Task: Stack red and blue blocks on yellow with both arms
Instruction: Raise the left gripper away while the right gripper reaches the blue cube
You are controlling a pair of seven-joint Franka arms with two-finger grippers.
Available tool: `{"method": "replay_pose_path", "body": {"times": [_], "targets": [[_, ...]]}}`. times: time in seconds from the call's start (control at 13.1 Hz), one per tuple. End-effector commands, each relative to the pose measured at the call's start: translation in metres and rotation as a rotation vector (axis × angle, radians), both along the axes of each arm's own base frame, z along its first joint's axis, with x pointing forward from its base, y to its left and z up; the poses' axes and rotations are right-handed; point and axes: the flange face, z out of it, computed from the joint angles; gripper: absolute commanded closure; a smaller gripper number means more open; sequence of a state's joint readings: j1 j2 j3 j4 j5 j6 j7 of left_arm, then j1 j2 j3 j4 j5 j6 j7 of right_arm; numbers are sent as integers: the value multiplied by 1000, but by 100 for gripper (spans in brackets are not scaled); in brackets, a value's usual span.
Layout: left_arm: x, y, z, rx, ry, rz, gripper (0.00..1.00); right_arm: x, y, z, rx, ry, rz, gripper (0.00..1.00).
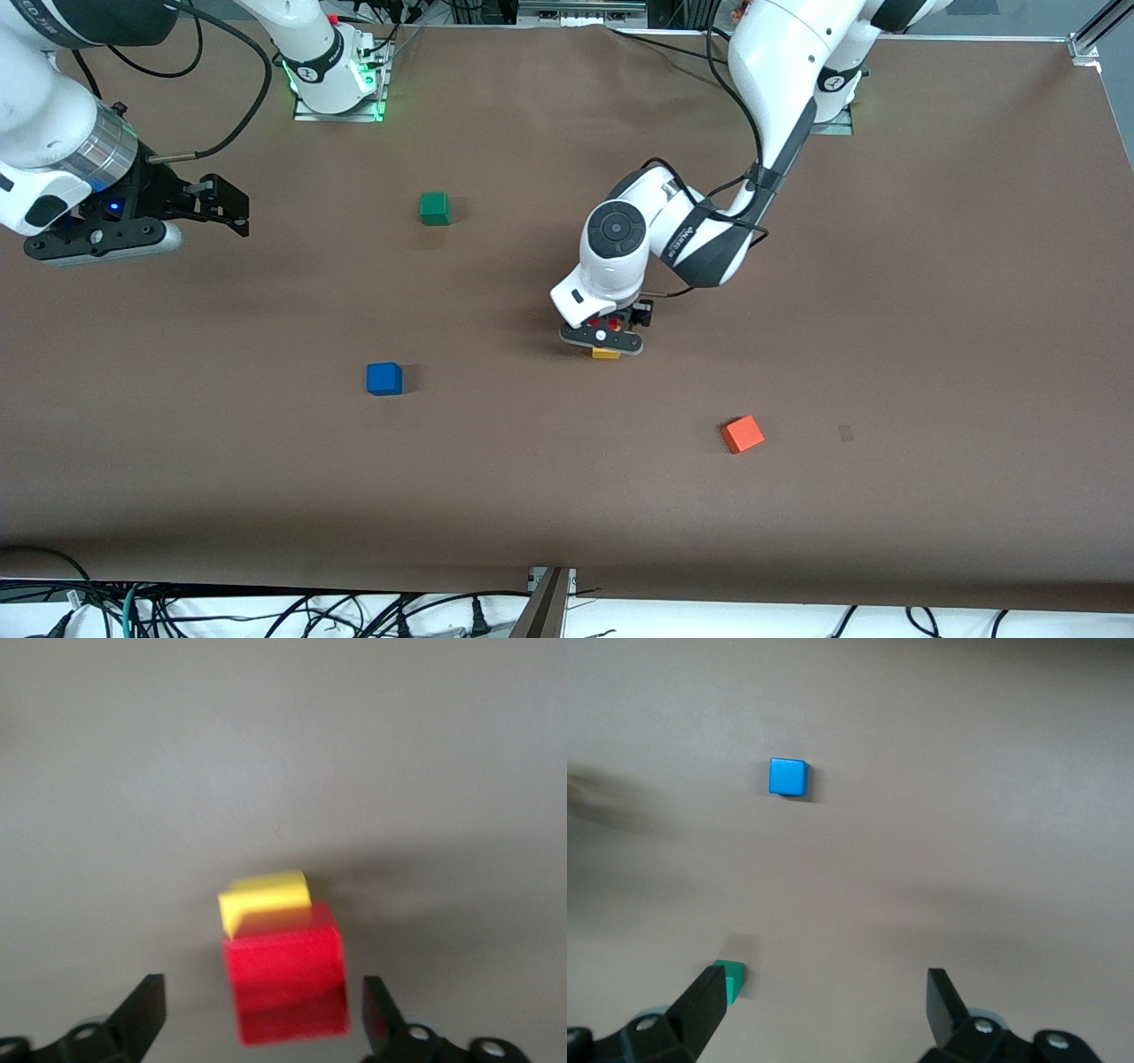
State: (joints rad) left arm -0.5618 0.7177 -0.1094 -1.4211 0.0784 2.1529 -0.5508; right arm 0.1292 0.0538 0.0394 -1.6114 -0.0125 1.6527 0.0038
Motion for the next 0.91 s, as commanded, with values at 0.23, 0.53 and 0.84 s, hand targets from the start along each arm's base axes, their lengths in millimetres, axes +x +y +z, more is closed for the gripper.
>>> {"method": "replay_pose_path", "body": {"times": [0.23,0.53,0.84], "targets": [[67,130,189,-39,-132,168,0,22,7,-22,40,-11,2,0],[77,234,275,-15,-140,152,0,48,24,-116,-34,119,47,0],[81,322,292,-31,-26,141,0,82,38,-215,96,140,-30,1]]}}
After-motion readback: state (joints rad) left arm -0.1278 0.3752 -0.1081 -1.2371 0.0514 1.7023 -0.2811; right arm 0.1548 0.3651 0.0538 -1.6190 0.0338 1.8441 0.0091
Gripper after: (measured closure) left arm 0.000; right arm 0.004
